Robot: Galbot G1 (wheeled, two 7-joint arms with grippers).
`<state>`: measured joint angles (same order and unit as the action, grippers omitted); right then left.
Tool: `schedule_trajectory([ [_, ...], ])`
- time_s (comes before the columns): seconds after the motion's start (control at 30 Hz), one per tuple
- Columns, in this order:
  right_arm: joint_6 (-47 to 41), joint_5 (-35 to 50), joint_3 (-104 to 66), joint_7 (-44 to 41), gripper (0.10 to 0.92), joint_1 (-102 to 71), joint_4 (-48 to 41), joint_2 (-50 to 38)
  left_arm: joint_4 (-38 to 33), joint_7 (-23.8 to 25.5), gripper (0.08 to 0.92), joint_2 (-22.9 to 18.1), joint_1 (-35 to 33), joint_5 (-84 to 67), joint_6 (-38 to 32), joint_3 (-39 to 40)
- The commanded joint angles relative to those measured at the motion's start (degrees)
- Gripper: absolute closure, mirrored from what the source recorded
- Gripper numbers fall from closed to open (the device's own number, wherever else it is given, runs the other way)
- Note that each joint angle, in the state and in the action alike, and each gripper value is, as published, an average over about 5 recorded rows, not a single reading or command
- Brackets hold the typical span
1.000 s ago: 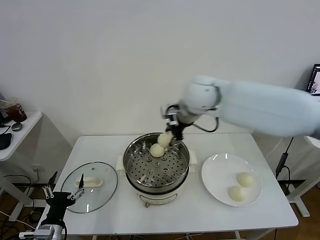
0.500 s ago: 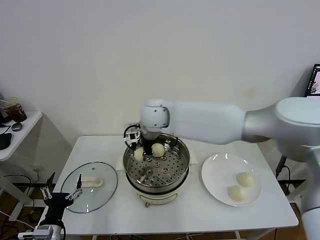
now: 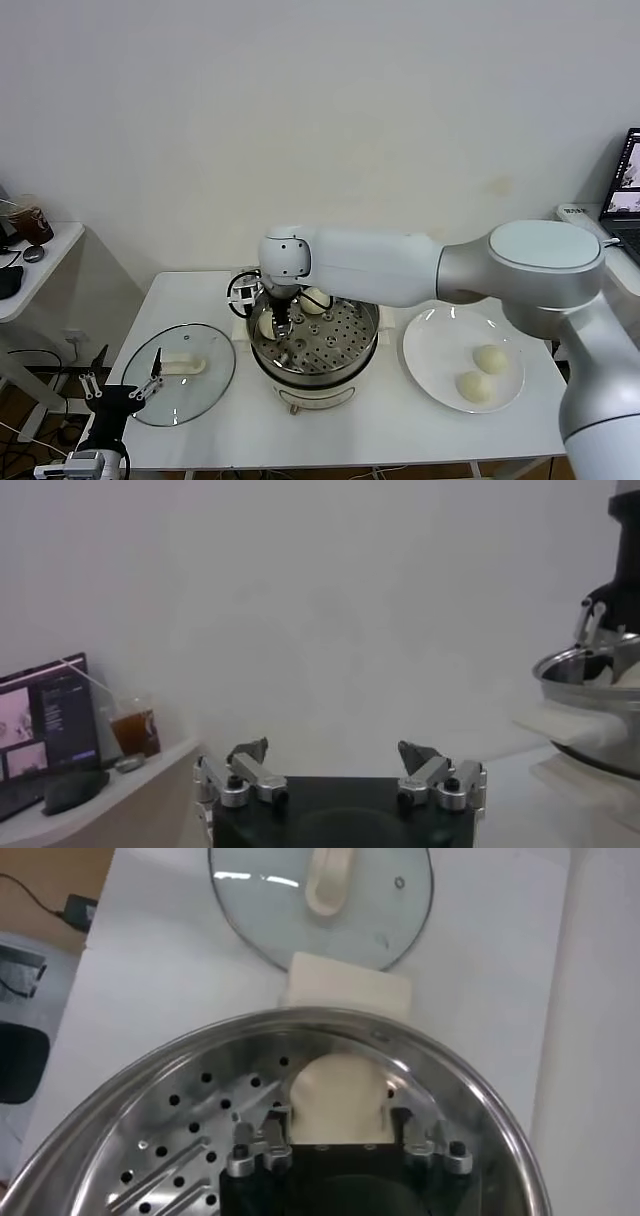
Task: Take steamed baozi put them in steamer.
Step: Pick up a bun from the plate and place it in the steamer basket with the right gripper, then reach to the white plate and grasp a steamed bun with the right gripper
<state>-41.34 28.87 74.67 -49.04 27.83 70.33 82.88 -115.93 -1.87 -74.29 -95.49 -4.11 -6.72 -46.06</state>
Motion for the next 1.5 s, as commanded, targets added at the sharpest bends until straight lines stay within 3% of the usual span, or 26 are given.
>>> schedule_trajectory([
  [0.03, 0.04, -0.08, -1.05, -5.87, 0.246, 6.83, 5.91, -7.46, 0.03, 0.03, 0.177, 0.11, 0.09, -0.18, 0.1, -0.17],
  [0.3, 5.41, -3.23, 0.2, -17.95, 0.203, 17.35, 21.49, -29.24, -0.98, 0.25, 0.177, 0.11, 0.6, -0.37, 1.18, 0.75],
  [0.57, 15.25, -17.61, 1.26, -25.18, 0.203, 14.87, 31.43, -52.74, -1.69, 0.44, 0.177, 0.2, 0.72, -0.05, 1.75, 1.94],
  [0.73, 21.29, -27.63, 0.19, -26.31, 0.203, 8.98, 32.35, -60.67, -1.93, 0.53, 0.177, 0.22, 0.48, 0.12, 2.17, 2.08],
  [1.07, 23.94, -33.58, -17.55, -21.67, 0.203, -18.48, 30.6, -68.92, -2.14, 0.48, 0.177, -0.3, -0.08, 0.83, 2.2, 1.82],
  [1.5, 25.31, -38.04, -36.0, -16.84, 0.203, -40.92, 20.21, -61.01, -3.05, 0.55, 0.177, -1.19, -1.73, 1.36, 2.1, 0.61],
])
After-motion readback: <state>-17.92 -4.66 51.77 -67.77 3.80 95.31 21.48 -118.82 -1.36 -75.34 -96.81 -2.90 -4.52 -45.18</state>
